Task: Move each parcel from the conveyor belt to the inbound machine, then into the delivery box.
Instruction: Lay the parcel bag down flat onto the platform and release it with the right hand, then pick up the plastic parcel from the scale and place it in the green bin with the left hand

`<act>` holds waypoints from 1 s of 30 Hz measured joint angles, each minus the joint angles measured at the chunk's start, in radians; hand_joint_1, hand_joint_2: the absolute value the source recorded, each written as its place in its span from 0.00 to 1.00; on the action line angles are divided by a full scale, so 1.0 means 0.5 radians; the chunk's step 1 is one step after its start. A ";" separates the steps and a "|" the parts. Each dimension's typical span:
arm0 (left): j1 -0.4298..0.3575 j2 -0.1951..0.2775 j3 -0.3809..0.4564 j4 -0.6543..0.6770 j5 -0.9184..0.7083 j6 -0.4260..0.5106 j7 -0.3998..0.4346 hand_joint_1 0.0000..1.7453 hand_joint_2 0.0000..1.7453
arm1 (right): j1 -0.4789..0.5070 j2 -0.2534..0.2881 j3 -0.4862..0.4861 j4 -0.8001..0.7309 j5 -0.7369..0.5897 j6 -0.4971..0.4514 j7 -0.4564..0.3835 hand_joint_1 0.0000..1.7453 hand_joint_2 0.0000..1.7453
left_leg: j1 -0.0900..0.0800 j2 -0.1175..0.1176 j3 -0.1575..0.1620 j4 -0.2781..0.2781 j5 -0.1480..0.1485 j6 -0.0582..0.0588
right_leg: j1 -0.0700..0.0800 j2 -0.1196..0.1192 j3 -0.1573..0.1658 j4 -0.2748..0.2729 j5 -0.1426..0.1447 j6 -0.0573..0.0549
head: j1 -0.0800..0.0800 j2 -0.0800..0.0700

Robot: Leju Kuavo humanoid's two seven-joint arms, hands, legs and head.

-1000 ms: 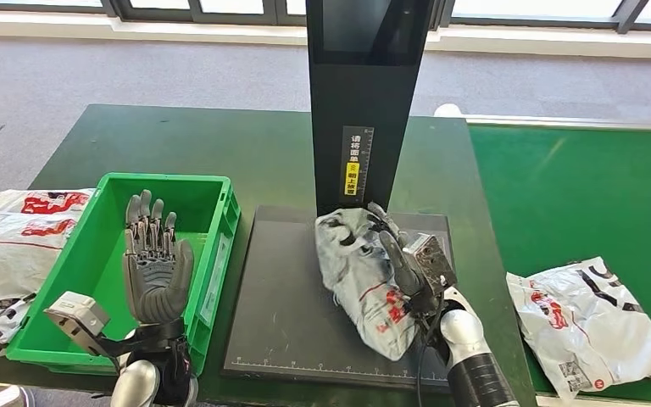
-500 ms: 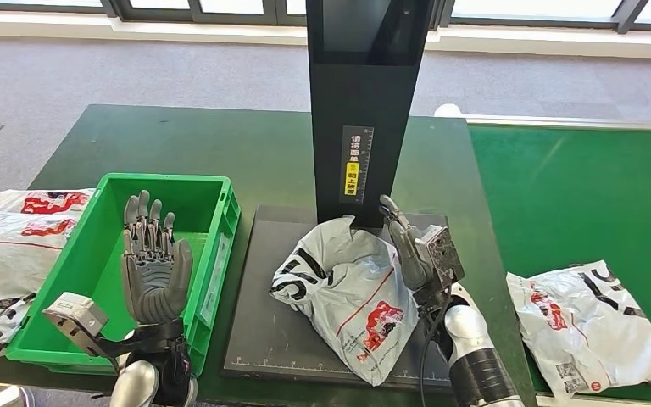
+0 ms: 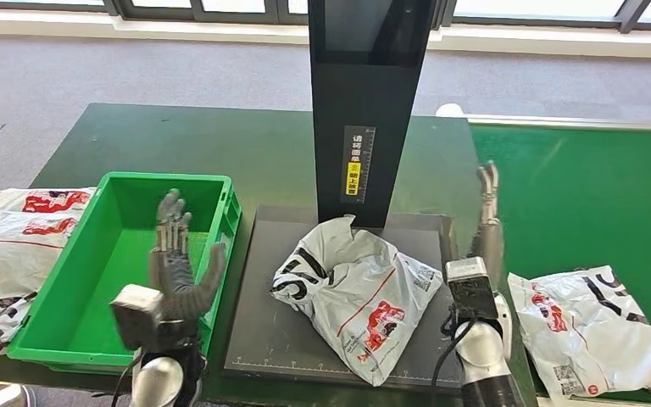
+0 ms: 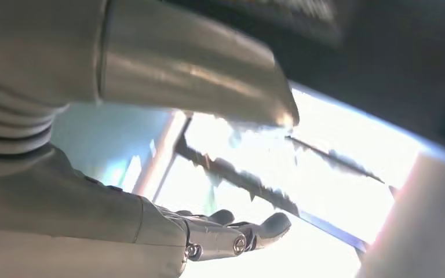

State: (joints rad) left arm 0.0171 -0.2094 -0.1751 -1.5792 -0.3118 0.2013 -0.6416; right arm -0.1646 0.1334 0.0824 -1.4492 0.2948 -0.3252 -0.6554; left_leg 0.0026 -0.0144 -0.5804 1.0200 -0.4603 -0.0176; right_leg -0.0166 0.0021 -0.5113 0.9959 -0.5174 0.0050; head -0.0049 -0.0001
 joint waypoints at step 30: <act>-1.125 -0.043 -0.706 1.660 -1.719 -0.162 0.754 0.00 1.00 | 0.160 0.078 -0.397 -0.434 -0.030 -0.145 0.135 0.00 1.00 | -0.002 0.009 -0.004 0.000 0.009 0.005 | -0.001 0.008 -0.004 0.000 0.014 0.005 | 0.001 0.000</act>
State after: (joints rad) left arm -0.5456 -0.2308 -0.5281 -0.7494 -1.1712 0.1204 -0.2648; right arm -0.0844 0.1726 -0.1161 -1.6665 0.2800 -0.3975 -0.5879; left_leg 0.0017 -0.0097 -0.5823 1.0202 -0.4559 -0.0153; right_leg -0.0173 0.0061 -0.5135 0.9961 -0.5106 0.0075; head -0.0046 -0.0001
